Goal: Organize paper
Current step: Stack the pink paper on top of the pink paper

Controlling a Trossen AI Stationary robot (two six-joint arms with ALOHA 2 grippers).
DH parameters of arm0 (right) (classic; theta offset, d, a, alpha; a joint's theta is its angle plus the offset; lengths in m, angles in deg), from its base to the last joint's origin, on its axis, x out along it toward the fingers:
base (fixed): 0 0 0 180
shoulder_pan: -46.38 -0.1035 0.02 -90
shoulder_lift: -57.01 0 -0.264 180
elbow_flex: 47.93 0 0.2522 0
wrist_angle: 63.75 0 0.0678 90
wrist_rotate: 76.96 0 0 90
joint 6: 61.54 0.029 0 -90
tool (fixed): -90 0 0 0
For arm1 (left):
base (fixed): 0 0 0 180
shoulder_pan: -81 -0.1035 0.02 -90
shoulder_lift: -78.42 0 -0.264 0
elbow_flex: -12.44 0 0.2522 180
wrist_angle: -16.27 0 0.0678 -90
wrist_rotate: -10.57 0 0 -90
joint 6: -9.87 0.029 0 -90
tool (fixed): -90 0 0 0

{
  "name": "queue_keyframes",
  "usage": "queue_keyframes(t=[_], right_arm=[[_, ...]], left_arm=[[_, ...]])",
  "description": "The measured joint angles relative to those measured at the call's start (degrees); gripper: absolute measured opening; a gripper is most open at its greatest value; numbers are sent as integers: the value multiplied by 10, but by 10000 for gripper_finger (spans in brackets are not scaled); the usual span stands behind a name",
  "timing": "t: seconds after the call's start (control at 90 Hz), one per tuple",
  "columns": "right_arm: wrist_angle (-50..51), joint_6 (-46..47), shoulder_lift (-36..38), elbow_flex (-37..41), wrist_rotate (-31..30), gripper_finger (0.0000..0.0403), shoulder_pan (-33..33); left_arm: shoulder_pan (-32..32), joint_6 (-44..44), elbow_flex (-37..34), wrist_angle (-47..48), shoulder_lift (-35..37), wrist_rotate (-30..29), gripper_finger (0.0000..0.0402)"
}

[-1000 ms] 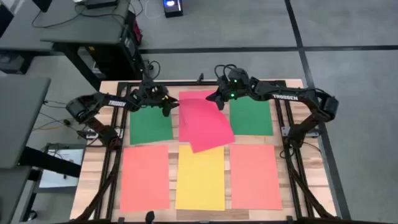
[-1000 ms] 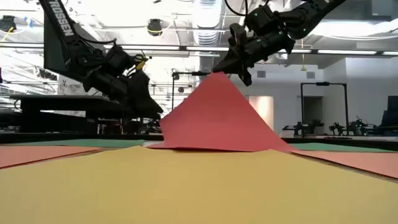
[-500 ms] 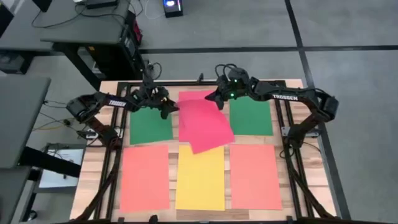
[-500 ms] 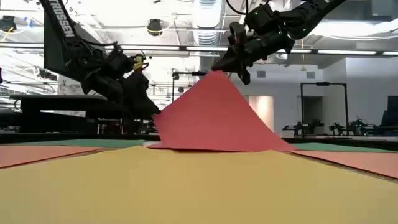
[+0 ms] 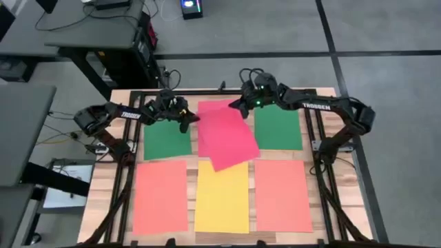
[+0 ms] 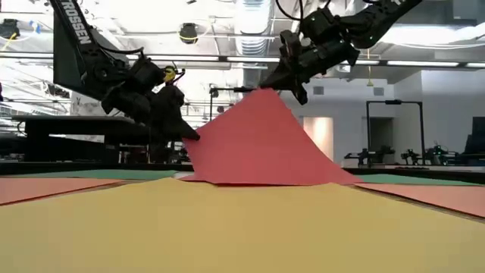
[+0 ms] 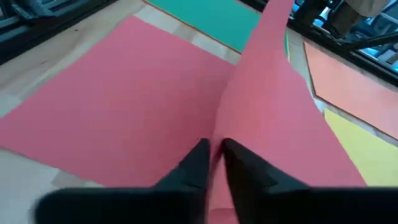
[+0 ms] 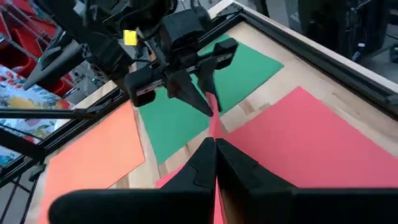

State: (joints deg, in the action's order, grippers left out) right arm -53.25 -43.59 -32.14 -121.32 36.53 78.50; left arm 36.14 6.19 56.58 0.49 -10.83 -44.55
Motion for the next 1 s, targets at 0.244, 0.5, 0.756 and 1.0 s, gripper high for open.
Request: queue_keyframes(t=[0.244,0.5,0.756,1.0], right_arm=[[24,0,0,0,-1,0,19],[31,-3,0,0,-4,0,26],[32,-6,-1,0,-14,0,32],[50,-18,-1,0,-28,0,38]], left_arm=[[-14,-20,0,-10,15,-4,0],[-18,-28,30,-8,36,-4,0],[-18,-16,98,68,36,-19,0],[-18,17,142,153,36,-50,0]])
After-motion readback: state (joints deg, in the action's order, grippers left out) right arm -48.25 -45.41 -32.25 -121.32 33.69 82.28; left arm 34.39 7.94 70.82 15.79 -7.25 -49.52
